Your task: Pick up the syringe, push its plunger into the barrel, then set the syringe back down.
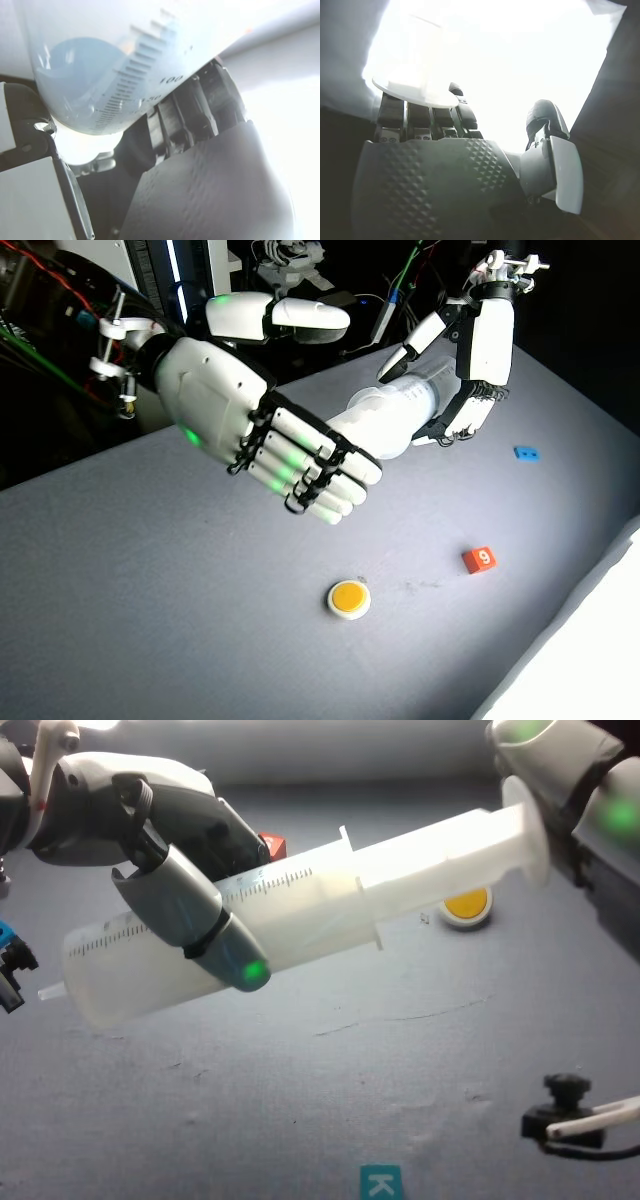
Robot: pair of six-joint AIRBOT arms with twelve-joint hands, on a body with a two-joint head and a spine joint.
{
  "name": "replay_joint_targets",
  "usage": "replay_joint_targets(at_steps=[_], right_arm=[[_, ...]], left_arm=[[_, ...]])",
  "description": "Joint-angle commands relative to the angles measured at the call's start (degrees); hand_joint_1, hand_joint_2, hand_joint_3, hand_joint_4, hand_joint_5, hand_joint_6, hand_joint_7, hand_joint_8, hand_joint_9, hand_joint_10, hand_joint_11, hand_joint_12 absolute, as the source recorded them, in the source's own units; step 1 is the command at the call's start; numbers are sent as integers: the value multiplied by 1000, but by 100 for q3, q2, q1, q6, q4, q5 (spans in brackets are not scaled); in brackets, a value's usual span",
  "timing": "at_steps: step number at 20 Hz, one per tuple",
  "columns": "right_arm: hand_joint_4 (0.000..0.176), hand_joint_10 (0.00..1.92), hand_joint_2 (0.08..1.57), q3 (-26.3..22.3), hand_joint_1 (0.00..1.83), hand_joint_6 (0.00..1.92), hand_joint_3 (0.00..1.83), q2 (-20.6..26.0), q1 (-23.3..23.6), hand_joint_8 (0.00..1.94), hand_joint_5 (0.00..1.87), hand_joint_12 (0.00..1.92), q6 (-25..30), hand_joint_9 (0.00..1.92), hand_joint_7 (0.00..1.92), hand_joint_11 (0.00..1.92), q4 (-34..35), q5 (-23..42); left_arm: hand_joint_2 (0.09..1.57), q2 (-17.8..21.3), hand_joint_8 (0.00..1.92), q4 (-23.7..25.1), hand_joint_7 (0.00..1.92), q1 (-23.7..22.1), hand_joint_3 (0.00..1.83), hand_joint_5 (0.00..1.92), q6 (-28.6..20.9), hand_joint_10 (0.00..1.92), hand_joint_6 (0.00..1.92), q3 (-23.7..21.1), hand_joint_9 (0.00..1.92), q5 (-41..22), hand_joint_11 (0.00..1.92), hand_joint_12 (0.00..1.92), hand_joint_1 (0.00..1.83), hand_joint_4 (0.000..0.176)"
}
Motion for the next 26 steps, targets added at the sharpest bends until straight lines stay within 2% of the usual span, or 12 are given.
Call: replay_joint_targets(at_steps=[1,3,8,10,12,15,17,18,22,23,26], right_arm=[[0,0,1116,-182,0,0,0,-169,78,0,0,0,31,0,0,0,-867,-131],[0,0,1116,-203,0,0,0,-370,64,0,0,0,-65,0,0,0,-867,-131],[0,0,1109,-212,0,0,0,-1026,37,0,0,0,-374,0,0,0,-866,-72],[0,0,1117,-210,0,0,1,-1413,10,0,0,0,-575,0,0,0,-866,81],[0,0,1104,-209,0,0,0,-1770,35,0,0,0,-748,0,0,0,-831,197],[0,0,1118,-211,0,0,2,-2181,108,0,0,0,-964,0,0,0,-706,133],[0,0,1109,-212,0,0,0,-2330,125,0,0,0,-1048,0,0,0,-644,77],[0,0,1118,-212,0,0,2,-2385,131,0,0,0,-1065,0,0,0,-639,33],[0,0,1108,-212,0,0,0,-2544,133,0,0,0,-1079,0,0,0,-635,-143],[0,0,1119,-212,0,0,3,-2565,133,0,0,0,-1079,0,0,0,-635,-143],[0,0,1101,-214,0,0,0,-2484,146,0,0,0,-1079,0,0,0,-635,-53]], left_arm=[[1120,-55,1076,-171,1012,-103,0,918,-257,1247,947,-8,851,-989,468,1393,1377,0],[1134,-56,1157,-171,978,-104,2,888,-257,1318,910,-2,833,-991,503,1366,1374,0],[1116,-59,982,-163,1028,-97,0,920,-257,1254,1003,36,853,-995,462,1381,1377,0],[1109,-63,993,-139,1036,-97,0,947,-257,1233,940,53,866,-995,466,1388,1379,0],[1109,-63,1002,-138,1029,-95,0,943,-257,1227,955,56,869,-995,464,1390,1379,0],[1108,-55,1008,-138,1014,-85,1,950,-257,1247,923,51,885,-996,505,1393,1380,0],[1113,-55,1027,-138,1028,-86,0,944,-257,1268,900,50,855,-1003,482,1413,1379,0],[1121,-55,1065,-136,1015,-86,2,911,-257,1268,953,54,845,-1003,484,1391,1377,0],[1125,-56,1038,-120,1010,-78,0,914,-257,1284,997,53,826,-1003,429,1436,1374,0],[1111,-56,983,-111,1042,-78,0,932,-257,1250,959,52,856,-1003,447,1421,1379,0],[1115,-56,1029,-74,1021,-78,1,927,-257,1285,908,54,863,-1001,480,1412,1379,0]])
